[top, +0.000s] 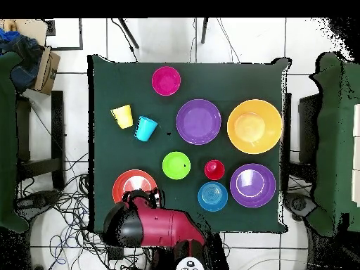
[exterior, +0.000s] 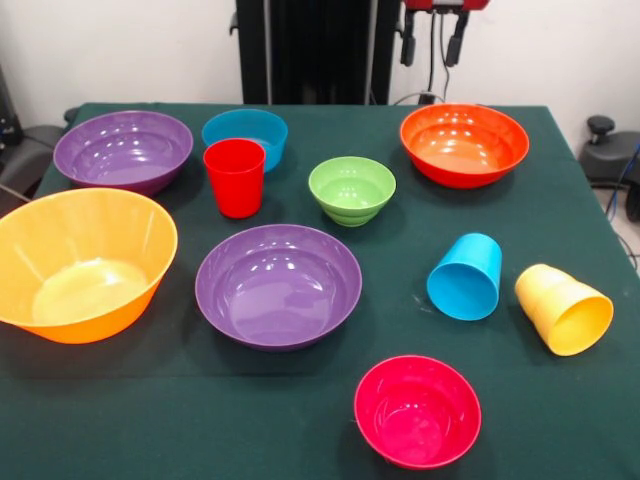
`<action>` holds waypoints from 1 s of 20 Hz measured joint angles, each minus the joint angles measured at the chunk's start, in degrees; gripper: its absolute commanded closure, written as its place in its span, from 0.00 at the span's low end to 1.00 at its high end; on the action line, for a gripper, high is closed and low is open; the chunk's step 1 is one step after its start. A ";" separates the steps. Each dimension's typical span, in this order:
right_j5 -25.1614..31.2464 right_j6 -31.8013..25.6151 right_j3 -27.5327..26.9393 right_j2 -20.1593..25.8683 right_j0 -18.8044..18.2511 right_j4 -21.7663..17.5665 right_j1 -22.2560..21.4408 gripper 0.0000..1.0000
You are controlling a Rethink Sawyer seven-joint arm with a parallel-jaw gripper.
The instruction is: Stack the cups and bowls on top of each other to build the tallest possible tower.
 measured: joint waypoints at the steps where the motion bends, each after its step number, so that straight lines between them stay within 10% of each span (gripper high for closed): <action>1: 0.00 0.00 0.00 -0.01 0.01 0.01 0.00 0.00; 20: 0.00 0.49 0.00 0.15 -0.52 0.01 2.57 0.00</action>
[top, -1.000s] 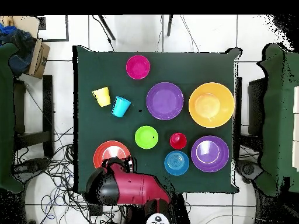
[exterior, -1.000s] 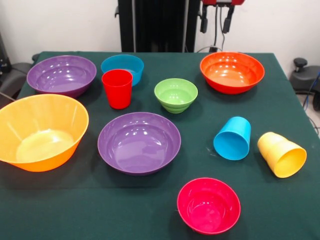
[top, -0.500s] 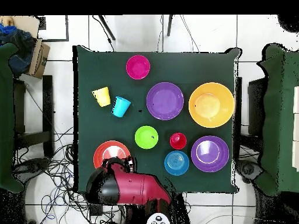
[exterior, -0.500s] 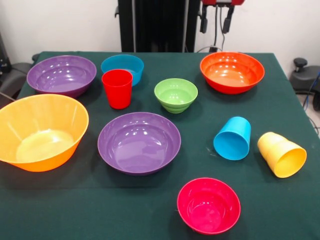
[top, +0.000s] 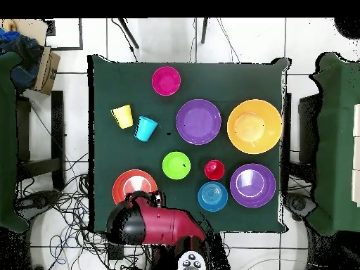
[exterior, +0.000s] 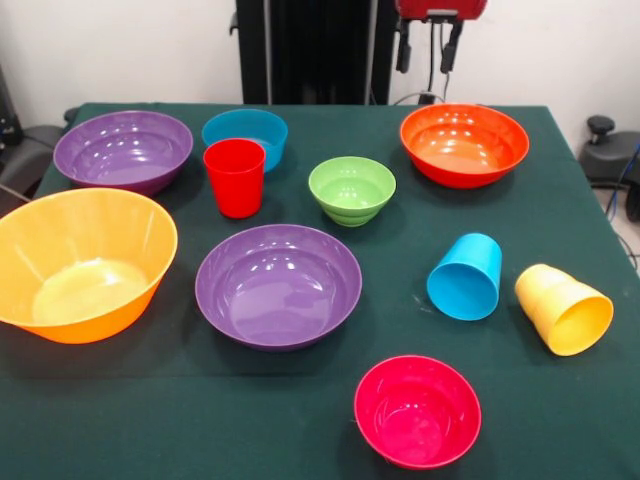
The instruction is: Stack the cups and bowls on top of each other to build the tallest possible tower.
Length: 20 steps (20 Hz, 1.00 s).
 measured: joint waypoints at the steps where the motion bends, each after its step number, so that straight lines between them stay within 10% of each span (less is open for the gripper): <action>1: -0.07 0.35 -0.01 0.01 0.01 0.01 0.39 0.00; 20: -4.80 3.25 -0.03 0.02 -0.08 0.04 5.44 0.00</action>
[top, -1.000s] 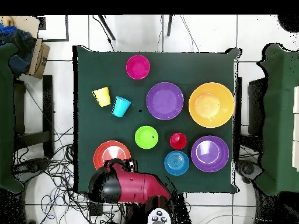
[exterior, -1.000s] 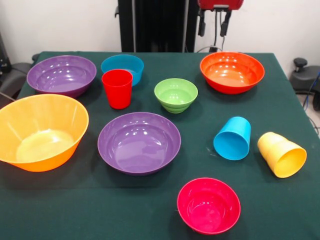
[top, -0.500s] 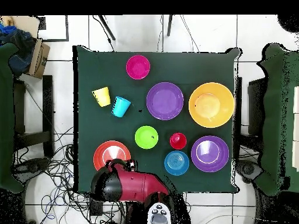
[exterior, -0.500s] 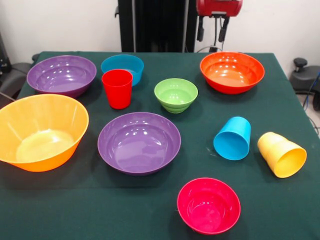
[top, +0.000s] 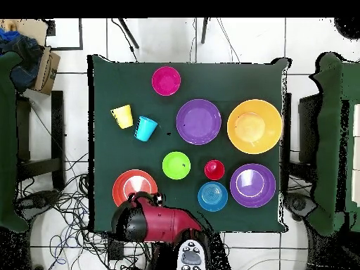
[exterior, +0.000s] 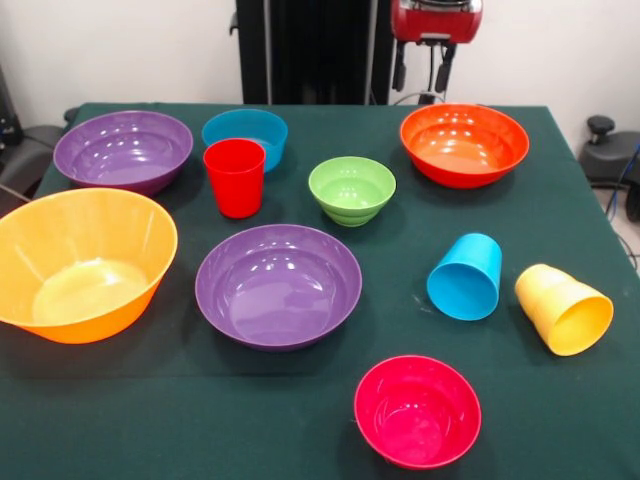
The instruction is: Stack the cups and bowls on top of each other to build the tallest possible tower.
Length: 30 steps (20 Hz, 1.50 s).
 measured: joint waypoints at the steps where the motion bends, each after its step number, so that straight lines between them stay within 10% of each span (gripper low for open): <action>1: -0.08 0.01 -0.01 0.00 0.01 0.00 0.17 0.00; 30: -2.40 0.01 -0.03 -0.34 0.29 0.04 4.29 0.00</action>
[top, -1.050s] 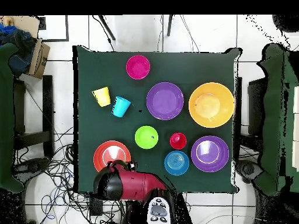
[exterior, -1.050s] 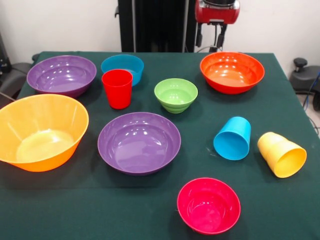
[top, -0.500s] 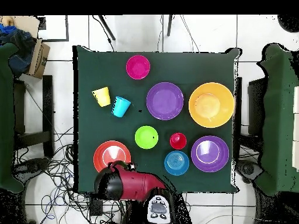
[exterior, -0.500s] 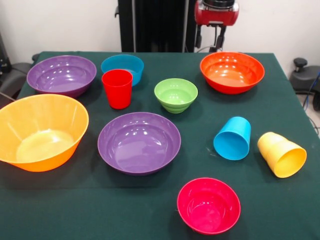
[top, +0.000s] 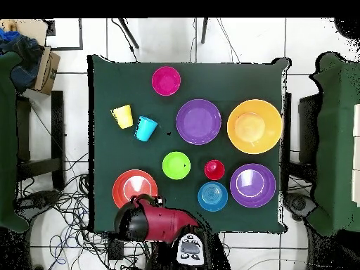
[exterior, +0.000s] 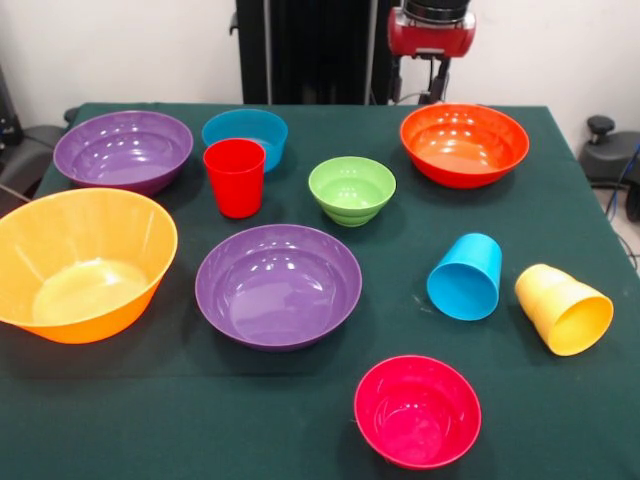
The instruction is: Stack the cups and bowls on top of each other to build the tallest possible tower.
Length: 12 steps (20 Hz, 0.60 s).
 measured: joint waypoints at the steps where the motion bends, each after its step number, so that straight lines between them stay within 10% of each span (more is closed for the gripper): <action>1: -0.04 0.00 0.00 -0.02 0.02 0.00 0.11 0.00; 12: -0.05 0.00 -0.02 -0.81 1.21 -0.01 1.49 0.00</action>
